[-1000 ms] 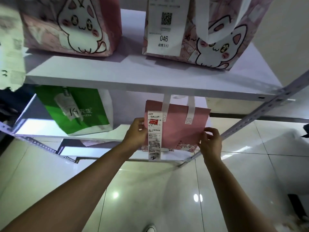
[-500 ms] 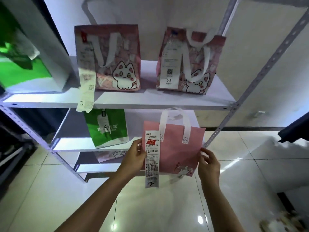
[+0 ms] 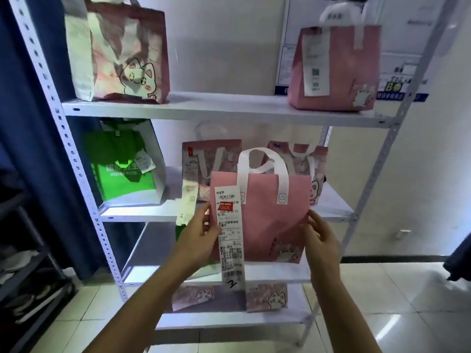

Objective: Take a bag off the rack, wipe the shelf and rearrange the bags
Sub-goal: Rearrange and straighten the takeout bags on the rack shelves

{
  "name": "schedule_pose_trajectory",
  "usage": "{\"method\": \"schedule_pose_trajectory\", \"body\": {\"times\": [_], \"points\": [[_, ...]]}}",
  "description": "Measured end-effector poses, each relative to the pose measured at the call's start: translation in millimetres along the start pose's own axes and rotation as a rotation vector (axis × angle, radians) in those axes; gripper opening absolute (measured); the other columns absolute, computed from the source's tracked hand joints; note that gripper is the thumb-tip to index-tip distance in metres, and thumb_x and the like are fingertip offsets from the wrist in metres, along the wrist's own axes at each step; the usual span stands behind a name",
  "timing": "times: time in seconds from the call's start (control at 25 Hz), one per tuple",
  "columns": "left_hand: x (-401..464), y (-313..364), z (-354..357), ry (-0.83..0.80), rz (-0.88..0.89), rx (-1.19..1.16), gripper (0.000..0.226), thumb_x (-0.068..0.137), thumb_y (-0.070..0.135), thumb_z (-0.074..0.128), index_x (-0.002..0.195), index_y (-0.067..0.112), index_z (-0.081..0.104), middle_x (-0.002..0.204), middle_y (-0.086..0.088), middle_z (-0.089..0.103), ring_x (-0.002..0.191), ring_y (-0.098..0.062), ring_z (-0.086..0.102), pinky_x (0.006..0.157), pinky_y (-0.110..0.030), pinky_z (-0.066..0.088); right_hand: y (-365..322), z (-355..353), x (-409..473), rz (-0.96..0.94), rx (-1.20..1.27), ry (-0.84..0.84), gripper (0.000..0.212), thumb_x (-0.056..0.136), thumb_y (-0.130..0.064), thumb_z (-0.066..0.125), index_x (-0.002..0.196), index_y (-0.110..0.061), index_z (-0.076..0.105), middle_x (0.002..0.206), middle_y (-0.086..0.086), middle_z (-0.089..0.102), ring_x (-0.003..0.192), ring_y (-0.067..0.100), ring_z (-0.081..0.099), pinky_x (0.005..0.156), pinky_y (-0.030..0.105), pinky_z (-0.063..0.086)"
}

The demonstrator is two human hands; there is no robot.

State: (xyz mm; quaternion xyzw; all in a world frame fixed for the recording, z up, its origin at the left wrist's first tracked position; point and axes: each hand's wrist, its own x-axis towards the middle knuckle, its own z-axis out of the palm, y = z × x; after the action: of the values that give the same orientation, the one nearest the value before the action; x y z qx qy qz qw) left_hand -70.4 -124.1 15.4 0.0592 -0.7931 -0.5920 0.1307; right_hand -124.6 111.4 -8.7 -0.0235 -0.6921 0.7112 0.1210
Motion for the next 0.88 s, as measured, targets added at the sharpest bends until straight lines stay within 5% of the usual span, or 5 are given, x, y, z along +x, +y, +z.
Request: {"method": "schedule_pose_trajectory", "body": {"times": [0.2,0.36,0.52,0.68,0.88], "points": [[8,72,-38,0.049,0.206,-0.042,0.053,0.099,0.007,0.052,0.126,0.052,0.043,0.101,0.022,0.07,0.088,0.012,0.065,0.067,-0.014,0.057,-74,30,13,-0.158,0.094,-0.015,0.043,0.101,-0.015,0.052,0.14,-0.031,0.058,0.122,-0.013,0.068,0.106,0.008,0.065,0.091,0.036,0.057],[25,127,-57,0.103,0.323,-0.101,0.048,0.099,0.005,0.051,0.126,0.044,0.044,0.103,0.02,0.069,0.086,0.013,0.065,0.061,-0.011,0.054,-128,50,35,-0.291,0.119,-0.026,0.041,0.1,-0.023,0.053,0.139,-0.035,0.057,0.126,-0.012,0.069,0.112,0.013,0.067,0.092,0.048,0.059],[52,169,-72,0.16,0.372,-0.075,0.046,0.099,0.008,0.052,0.124,0.046,0.046,0.104,0.017,0.069,0.084,0.011,0.066,0.068,-0.021,0.06,-185,65,69,-0.352,0.199,-0.071,0.045,0.102,-0.02,0.053,0.147,-0.028,0.052,0.132,-0.011,0.062,0.104,0.008,0.066,0.086,0.037,0.06],[93,200,-81,0.198,0.372,-0.068,0.043,0.099,0.01,0.052,0.115,0.049,0.054,0.107,0.006,0.072,0.091,-0.013,0.073,0.081,-0.042,0.061,-227,84,114,-0.349,0.291,-0.114,0.042,0.1,-0.016,0.058,0.141,-0.022,0.058,0.129,-0.007,0.064,0.107,0.017,0.068,0.092,0.046,0.059],[147,222,-77,0.281,0.395,-0.053,0.035,0.1,0.008,0.047,0.114,0.037,0.059,0.097,0.008,0.074,0.087,-0.014,0.074,0.074,-0.038,0.061,-247,102,179,-0.345,0.252,-0.214,0.039,0.1,-0.022,0.057,0.139,-0.02,0.06,0.119,-0.016,0.064,0.098,0.001,0.061,0.084,0.026,0.053]]}}
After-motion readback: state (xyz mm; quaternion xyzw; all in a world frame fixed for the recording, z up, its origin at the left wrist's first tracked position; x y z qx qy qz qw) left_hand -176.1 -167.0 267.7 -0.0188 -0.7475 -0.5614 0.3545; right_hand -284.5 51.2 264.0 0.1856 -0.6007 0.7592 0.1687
